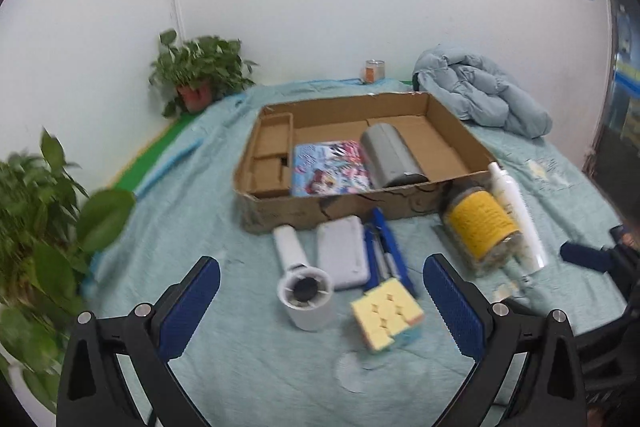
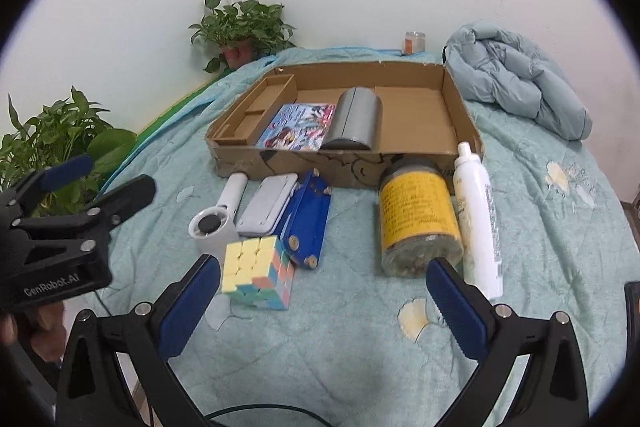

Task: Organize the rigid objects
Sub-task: 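Approach and grasp the yellow-labelled jar with the right tool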

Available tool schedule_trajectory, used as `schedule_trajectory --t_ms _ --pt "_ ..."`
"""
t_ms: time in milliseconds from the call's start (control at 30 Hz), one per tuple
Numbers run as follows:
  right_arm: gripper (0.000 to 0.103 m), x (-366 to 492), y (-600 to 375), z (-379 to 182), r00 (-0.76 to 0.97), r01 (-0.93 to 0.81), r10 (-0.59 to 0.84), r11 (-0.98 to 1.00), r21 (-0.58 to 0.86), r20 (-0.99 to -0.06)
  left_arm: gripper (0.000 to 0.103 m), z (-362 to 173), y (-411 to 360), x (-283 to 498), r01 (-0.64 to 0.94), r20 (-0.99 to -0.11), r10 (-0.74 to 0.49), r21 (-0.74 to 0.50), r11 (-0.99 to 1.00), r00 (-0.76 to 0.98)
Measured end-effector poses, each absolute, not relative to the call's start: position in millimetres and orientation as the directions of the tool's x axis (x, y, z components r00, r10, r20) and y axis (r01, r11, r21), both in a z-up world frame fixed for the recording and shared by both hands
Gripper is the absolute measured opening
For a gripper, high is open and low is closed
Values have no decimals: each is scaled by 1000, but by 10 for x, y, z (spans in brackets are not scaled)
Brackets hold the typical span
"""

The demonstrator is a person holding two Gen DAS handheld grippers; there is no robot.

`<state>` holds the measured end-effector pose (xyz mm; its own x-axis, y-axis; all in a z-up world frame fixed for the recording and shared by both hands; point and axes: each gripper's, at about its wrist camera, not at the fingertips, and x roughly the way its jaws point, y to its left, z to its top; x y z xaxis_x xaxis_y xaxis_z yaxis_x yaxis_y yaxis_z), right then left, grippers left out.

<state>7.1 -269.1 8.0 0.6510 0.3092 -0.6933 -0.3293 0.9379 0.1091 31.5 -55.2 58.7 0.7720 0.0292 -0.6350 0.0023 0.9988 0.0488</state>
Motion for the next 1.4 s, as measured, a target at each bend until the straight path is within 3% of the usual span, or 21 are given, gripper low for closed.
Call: schedule_trajectory --t_ms 333,667,833,900,1000,1167,1300,1400 --pt "103 210 -2847 -149 609 -303 261 949 85 -749 102 236 -739 754 127 -732 -180 -128 984 657" --pt "103 993 -3132 -290 566 -276 255 955 112 -784 102 -81 -810 1457 109 -789 -186 -151 983 585" --pt "81 1245 -3207 -436 508 -274 266 952 140 -819 102 -261 -798 1784 79 -829 -188 -173 982 527" --pt "78 1249 -3172 -514 483 -305 265 944 124 -835 102 -331 -804 1892 77 -842 -218 -208 975 494" --pt "78 1177 -3122 -526 472 -365 287 924 111 -834 101 -390 -854 2001 108 -837 -304 -287 952 455" --pt "78 1268 -3282 -485 375 -360 438 881 307 -817 101 -439 -993 2242 186 -783 -508 -474 861 358" --pt "78 1438 -3433 -424 375 -315 436 890 330 -818 99 -517 -1220 2492 232 -784 -551 -502 833 285" --pt "78 1560 -3397 -527 316 -301 399 903 308 -861 98 -641 -1393 2634 264 -746 -639 -588 765 189"
